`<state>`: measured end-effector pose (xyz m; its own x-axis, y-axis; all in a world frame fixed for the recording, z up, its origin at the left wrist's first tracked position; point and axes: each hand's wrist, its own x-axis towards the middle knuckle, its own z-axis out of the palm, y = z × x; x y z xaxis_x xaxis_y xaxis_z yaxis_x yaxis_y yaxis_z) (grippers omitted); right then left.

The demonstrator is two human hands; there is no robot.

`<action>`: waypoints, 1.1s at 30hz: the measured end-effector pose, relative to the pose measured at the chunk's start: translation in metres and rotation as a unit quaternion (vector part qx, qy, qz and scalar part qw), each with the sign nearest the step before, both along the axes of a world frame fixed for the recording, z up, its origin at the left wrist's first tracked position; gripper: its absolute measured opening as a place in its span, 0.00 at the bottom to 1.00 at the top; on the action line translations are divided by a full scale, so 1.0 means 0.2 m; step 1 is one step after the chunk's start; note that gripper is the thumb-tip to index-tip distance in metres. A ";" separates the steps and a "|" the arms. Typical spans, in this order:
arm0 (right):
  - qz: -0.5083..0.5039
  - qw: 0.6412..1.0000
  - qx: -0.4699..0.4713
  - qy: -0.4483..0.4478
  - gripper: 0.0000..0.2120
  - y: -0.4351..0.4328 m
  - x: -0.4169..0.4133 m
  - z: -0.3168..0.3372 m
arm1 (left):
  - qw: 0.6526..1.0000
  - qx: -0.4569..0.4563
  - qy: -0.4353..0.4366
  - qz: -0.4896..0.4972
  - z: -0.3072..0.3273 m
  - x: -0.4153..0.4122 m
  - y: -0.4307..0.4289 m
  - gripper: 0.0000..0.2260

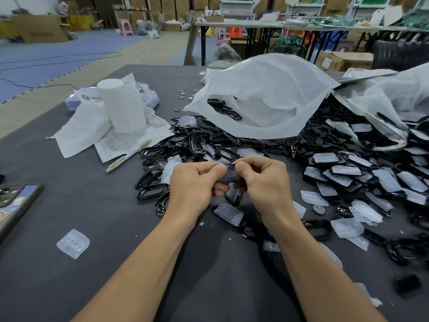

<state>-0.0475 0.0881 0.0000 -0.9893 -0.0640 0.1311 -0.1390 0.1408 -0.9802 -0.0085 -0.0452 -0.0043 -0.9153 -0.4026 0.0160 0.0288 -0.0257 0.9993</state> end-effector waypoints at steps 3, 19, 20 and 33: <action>0.001 0.999 0.036 0.020 0.02 0.00 0.01 0.00 | 1.000 -0.005 0.003 -0.015 0.00 0.01 0.01 0.10; 0.062 0.998 -0.010 -0.030 0.09 0.02 -0.01 0.01 | 0.999 0.045 -0.001 -0.021 0.03 0.01 0.00 0.17; 0.057 0.998 0.002 -0.024 0.10 0.02 0.00 0.01 | 0.998 0.045 0.000 -0.031 0.04 0.02 0.00 0.17; 0.042 0.998 -0.033 -0.039 0.16 0.04 -0.03 0.02 | 0.993 0.013 -0.063 -0.102 0.02 0.01 -0.08 0.10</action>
<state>-0.0531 0.0953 0.0038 -0.9881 -0.1412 0.0608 -0.0707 0.0659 -0.9953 -0.0064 -0.0609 0.0001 -0.9717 -0.2075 -0.1129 -0.1059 -0.0445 0.9934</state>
